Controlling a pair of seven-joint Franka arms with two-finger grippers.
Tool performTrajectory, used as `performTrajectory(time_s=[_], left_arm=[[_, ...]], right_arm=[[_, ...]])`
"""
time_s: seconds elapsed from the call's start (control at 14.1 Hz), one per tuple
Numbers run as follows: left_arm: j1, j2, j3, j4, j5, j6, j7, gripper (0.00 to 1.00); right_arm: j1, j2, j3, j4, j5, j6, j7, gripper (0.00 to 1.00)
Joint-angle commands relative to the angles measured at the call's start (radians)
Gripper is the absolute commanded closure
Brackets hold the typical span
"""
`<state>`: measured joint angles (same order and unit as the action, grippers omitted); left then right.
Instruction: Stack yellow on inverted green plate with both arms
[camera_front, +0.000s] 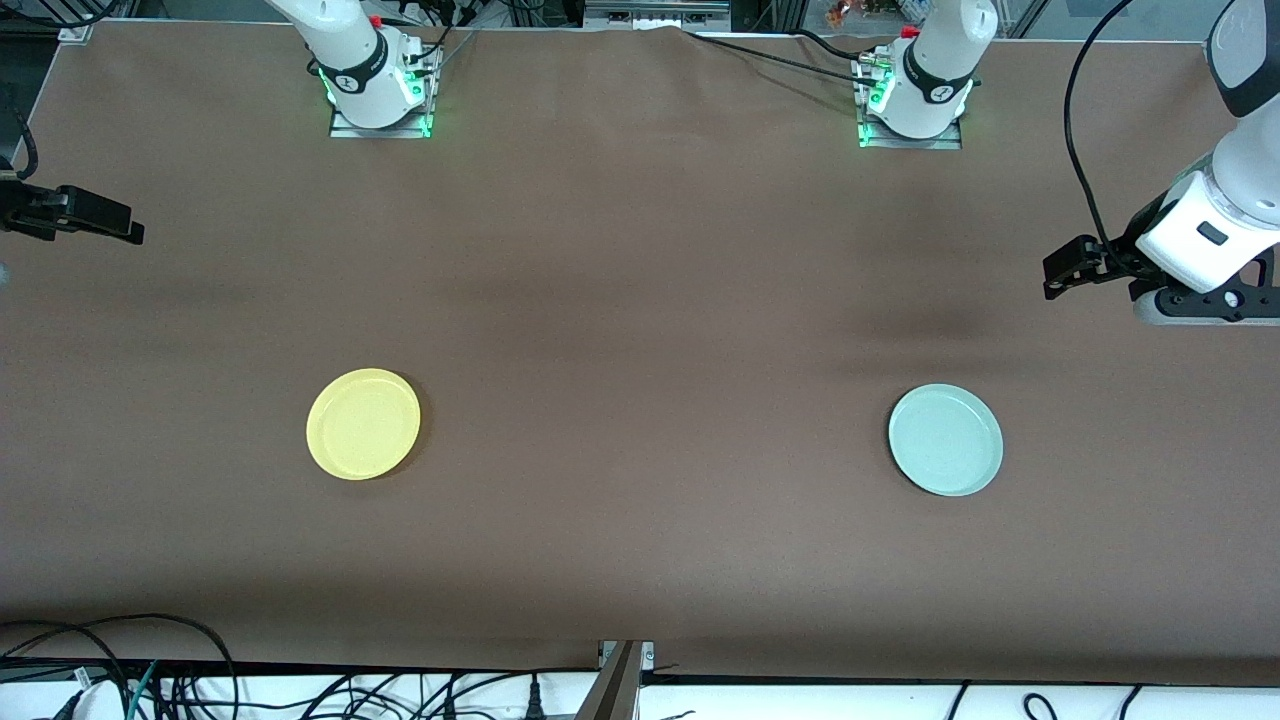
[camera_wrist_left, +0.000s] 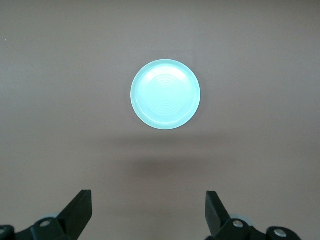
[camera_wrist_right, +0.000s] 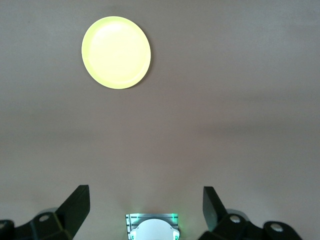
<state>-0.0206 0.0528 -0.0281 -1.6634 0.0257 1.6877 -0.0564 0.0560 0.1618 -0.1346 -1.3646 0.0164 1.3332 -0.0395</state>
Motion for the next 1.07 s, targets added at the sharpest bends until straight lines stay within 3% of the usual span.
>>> performTrajectory(time_s=[0.0, 0.14, 1.0], left_arm=[[-0.002, -0.007, -0.019, 0.011, -0.003, -0.028, -0.019, 0.0], [0.005, 0.024, -0.021, 0.06, -0.003, -0.029, -0.022, 0.0], [0.005, 0.028, -0.023, 0.062, -0.001, -0.036, -0.017, 0.0]], right_arm=[[-0.008, -0.007, 0.007, -0.005, 0.0, -0.002, 0.009, 0.0], [-0.008, -0.007, 0.007, -0.005, 0.0, -0.002, 0.009, 0.0], [-0.008, -0.007, 0.007, -0.005, 0.0, -0.002, 0.009, 0.0]])
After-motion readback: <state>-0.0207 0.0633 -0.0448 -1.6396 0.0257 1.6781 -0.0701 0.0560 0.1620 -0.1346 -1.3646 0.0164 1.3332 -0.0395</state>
